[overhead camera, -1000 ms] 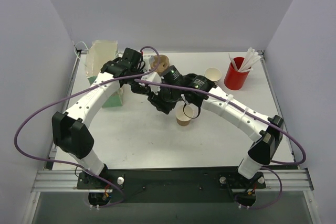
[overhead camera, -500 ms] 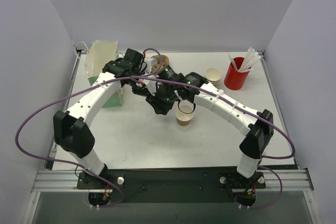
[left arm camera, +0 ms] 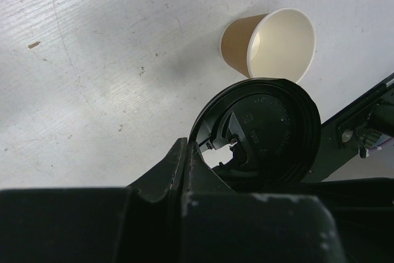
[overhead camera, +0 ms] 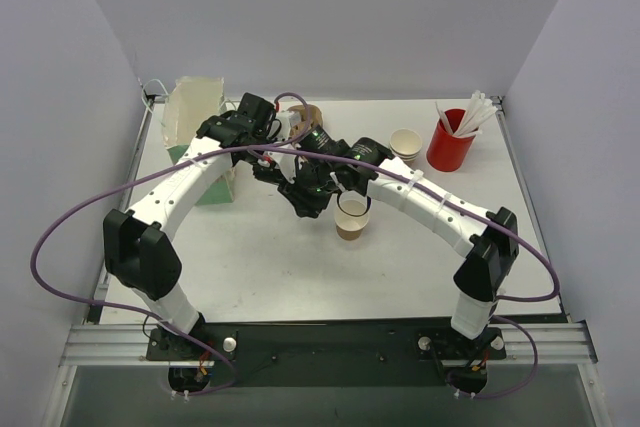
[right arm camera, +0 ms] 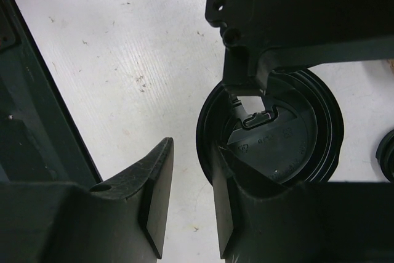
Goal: Pack the takeout coffee
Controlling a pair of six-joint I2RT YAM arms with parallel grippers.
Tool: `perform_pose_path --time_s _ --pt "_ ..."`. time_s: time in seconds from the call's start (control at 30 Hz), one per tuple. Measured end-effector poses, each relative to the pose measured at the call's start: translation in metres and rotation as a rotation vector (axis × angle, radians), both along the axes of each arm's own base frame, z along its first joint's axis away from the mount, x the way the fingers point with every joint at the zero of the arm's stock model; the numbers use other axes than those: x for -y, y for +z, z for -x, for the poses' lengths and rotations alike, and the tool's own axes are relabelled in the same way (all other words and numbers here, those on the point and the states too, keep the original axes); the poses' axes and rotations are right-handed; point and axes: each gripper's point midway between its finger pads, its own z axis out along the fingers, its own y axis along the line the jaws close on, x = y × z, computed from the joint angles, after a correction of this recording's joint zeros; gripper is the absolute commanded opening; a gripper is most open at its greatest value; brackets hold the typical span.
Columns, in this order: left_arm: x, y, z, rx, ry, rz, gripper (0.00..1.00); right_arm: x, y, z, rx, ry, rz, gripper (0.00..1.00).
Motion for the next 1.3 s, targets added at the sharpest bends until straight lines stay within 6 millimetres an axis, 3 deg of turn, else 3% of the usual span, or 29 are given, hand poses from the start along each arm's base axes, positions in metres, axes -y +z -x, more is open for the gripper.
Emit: perform_pose_path --time_s 0.33,0.57,0.73,0.8,0.83,0.97,1.07,1.3 --pt "0.002 0.002 0.001 0.001 -0.016 0.01 0.0 0.001 -0.006 -0.003 0.0 -0.004 0.021 0.19" --pt "0.003 0.002 0.002 0.003 -0.023 0.01 0.0 0.002 -0.005 -0.004 0.006 -0.009 0.026 0.0" --pt "0.003 0.002 0.002 0.004 -0.024 0.01 0.0 0.001 -0.003 -0.005 0.009 -0.009 0.02 0.0" --pt "0.004 0.002 0.002 0.003 -0.024 0.012 0.08 0.001 -0.002 -0.005 0.01 -0.009 0.018 0.0" --pt "0.004 0.002 0.002 0.003 -0.023 0.013 0.24 0.001 -0.002 -0.005 0.01 -0.01 0.018 0.0" --pt "0.005 0.003 0.001 0.0 -0.012 0.021 0.52 0.002 -0.002 -0.007 0.008 -0.019 0.017 0.0" --pt "0.006 0.004 -0.001 0.005 -0.002 0.029 0.6 0.003 0.001 -0.01 0.005 -0.036 0.009 0.0" --pt "0.001 0.025 -0.024 0.08 0.079 0.093 0.64 0.003 0.018 -0.02 -0.059 -0.101 -0.075 0.0"
